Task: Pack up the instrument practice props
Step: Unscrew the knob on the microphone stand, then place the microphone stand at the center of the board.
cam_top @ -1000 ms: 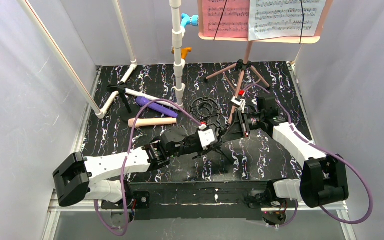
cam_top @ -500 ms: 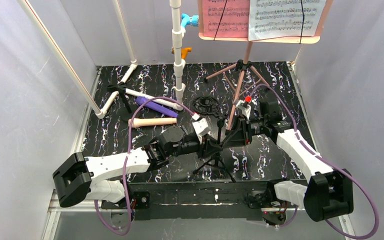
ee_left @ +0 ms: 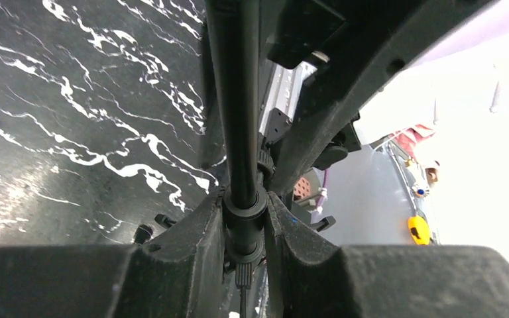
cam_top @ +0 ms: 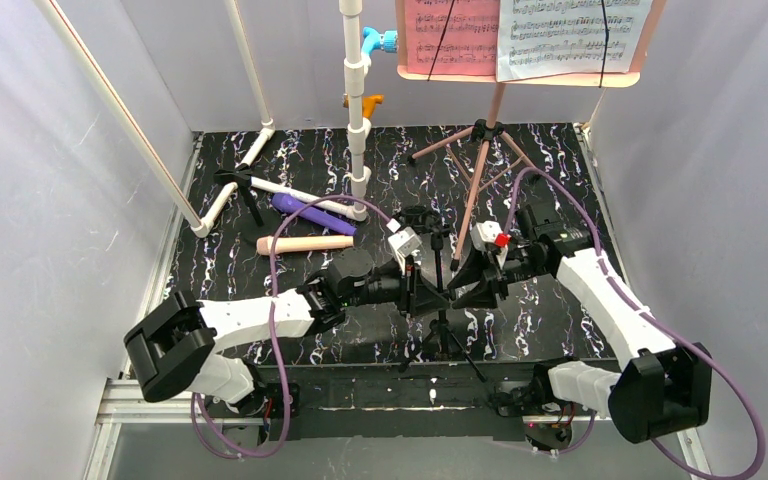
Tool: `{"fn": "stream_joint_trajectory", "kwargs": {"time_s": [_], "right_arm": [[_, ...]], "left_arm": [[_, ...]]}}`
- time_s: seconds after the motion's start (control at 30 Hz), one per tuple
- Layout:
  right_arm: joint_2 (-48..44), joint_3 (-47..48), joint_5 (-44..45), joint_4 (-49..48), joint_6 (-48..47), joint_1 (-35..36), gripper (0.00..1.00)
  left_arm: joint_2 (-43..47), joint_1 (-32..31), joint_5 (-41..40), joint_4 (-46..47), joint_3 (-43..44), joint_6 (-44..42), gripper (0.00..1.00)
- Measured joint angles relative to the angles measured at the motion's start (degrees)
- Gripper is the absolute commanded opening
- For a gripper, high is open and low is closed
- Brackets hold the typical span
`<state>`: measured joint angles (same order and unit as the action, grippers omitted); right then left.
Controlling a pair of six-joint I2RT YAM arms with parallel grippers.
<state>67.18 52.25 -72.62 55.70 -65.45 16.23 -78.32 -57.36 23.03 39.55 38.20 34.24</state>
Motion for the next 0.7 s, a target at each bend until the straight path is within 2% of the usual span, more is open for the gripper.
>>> {"fn": "stream_joint_trajectory", "kwargs": {"time_s": [0.03, 0.1, 0.17, 0.33, 0.47, 0.53, 0.7], "right_arm": [[-0.9, -0.4, 0.6, -1.0, 2.1, 0.0, 0.82], [-2.3, -1.3, 1.6, -1.9, 6.0, -0.6, 0.93], [-3.1, -1.6, 2.0, -2.2, 9.5, -1.7, 0.98], [-4.8, -2.7, -0.6, -7.1, 20.8, -7.5, 0.98], [-6.9, -8.4, -6.3, -21.0, 40.4, -11.9, 0.98], [-7.0, -10.2, -7.7, -25.6, 46.7, -12.4, 0.98], [-7.2, -10.9, -9.6, -31.2, 54.9, -12.5, 0.98]], "left_arm": [[0.1, 0.1, 0.0, 0.3, 0.0, -0.8, 0.0], [1.2, 0.6, -0.7, 0.7, -0.3, -3.2, 0.0], [3.1, 1.2, -1.6, 1.1, -1.0, -6.6, 0.0], [7.4, 1.4, -3.7, 0.6, -1.4, -15.8, 0.0], [10.8, -1.0, -7.4, -2.4, -1.5, -26.0, 0.0], [11.7, -2.3, -9.0, -3.9, -1.4, -30.1, 0.0], [11.9, -4.0, -11.6, -7.1, -1.4, -36.3, 0.0]]}}
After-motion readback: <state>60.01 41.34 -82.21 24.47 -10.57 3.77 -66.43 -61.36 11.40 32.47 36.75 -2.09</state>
